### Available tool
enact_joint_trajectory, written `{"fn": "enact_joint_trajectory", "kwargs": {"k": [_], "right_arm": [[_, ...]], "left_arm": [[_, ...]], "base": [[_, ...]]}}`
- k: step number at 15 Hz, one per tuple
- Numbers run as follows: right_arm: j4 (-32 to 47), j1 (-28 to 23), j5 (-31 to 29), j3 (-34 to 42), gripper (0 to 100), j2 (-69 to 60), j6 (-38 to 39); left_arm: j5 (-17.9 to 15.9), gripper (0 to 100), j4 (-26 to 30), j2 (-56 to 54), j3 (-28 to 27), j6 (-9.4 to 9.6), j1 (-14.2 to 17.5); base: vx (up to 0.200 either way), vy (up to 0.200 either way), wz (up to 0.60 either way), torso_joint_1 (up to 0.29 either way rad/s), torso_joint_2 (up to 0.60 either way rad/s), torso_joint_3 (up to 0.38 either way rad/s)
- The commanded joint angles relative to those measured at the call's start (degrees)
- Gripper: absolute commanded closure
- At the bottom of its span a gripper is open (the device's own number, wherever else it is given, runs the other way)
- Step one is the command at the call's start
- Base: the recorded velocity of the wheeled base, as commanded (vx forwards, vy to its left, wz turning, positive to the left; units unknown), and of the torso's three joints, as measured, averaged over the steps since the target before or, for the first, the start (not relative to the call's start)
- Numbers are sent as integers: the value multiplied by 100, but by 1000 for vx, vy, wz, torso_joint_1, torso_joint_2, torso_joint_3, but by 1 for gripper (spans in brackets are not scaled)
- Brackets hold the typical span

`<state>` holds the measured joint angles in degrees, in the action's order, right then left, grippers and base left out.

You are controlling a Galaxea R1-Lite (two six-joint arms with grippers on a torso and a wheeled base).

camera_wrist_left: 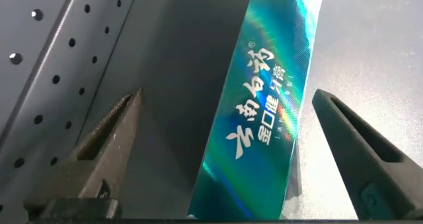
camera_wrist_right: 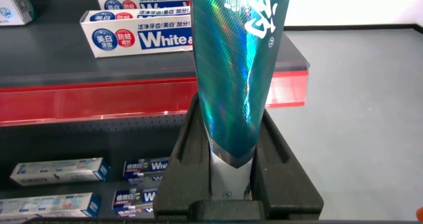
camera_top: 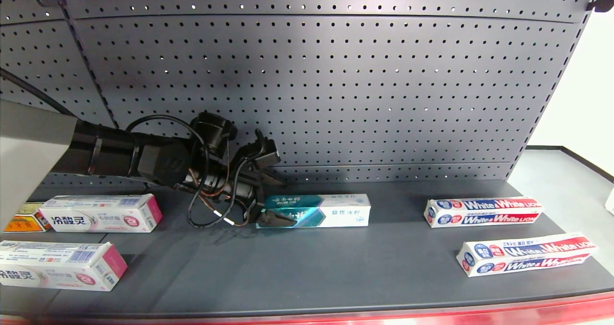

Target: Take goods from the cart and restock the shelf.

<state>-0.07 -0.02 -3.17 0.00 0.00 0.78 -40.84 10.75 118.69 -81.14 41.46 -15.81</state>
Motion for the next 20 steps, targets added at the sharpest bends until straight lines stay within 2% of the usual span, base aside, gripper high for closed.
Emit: {"fn": "enact_joint_trajectory", "kwargs": {"k": [1,5,6,10,13,14,16,19,20], "right_arm": [[-1,2,1,0,100,0,1],[-1,2,1,0,100,0,1],[-1,2,1,0,100,0,1],[-1,2,1,0,100,0,-8],[-1,2,1,0,100,0,-8],[-1,2,1,0,100,0,-8],[-1,2,1,0,100,0,1],[-1,2,1,0,100,0,1],[-1,2,1,0,100,0,-8]], "left_arm": [[-21,100,-3,14,2,2,-1],[-135,100,6,-12,19,2,-10],[-240,100,32,-21,28,64,-10],[-495,100,67,-118,221,336,8],[-530,100,287,-232,301,574,43],[-689,100,551,-302,301,749,69],[-741,100,806,-390,327,996,96],[-750,100,894,-531,362,1101,122],[-759,100,937,-575,397,1224,122]], "base": [[0,0,0,0,0,0],[0,0,0,0,0,0],[0,0,0,0,0,0],[0,0,0,0,0,0],[0,0,0,0,0,0],[0,0,0,0,0,0],[0,0,0,0,0,0],[0,0,0,0,0,0],[0,0,0,0,0,0]]}}
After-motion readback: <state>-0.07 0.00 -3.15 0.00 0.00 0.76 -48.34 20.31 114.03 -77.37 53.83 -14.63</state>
